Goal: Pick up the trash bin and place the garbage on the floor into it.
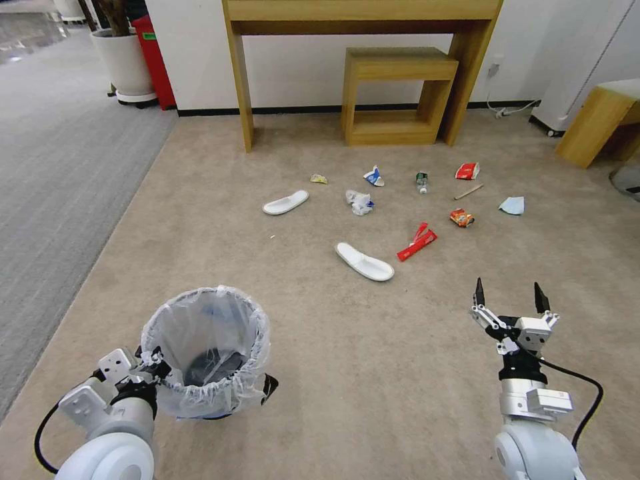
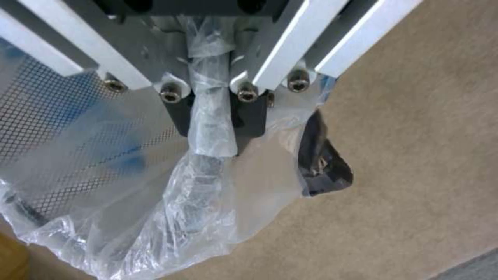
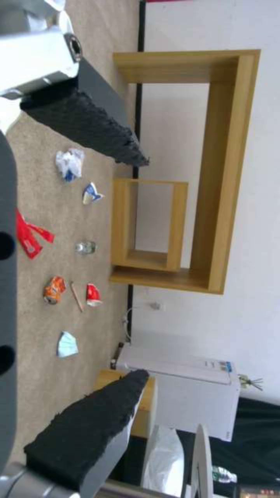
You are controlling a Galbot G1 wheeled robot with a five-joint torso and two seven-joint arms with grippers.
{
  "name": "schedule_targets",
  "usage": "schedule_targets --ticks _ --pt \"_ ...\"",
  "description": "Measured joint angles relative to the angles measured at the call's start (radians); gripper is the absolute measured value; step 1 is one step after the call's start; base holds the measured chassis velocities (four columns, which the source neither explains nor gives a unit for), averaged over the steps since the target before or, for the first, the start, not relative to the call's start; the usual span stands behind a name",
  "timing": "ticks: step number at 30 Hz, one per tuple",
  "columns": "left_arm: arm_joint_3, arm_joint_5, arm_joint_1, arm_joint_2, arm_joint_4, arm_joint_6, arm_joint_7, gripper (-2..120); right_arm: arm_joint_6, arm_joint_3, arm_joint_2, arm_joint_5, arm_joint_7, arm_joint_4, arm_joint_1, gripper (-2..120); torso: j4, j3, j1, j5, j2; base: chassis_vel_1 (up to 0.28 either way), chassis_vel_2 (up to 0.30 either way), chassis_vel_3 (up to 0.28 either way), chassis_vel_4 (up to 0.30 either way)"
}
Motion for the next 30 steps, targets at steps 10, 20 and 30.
schedule_targets --ticks 10,20,30 --pt "-0.001 0.003 0.004 0.001 -0.002 -0.003 0.002 3 -0.001 0.000 0.001 -0.002 -0.001 0.002 0.000 98 0.0000 0.000 0.000 -0.0002 0.000 -0.218 0.232 0.224 -0.218" --pt "-0.001 0.003 0.002 0.002 -0.001 -0.004 0.003 3 -0.001 -0.002 0.007 -0.004 -0.001 0.002 0.000 98 0.0001 0.000 0.000 -0.0001 0.000 -0.266 0.262 0.254 -0.259" --pt "-0.001 0.006 0.003 0.003 0.002 -0.006 0.004 3 -0.002 -0.007 0.011 -0.010 0.000 -0.001 0.001 98 0.0002 0.000 0.000 -0.0001 0.000 -0.229 0.242 0.238 -0.234"
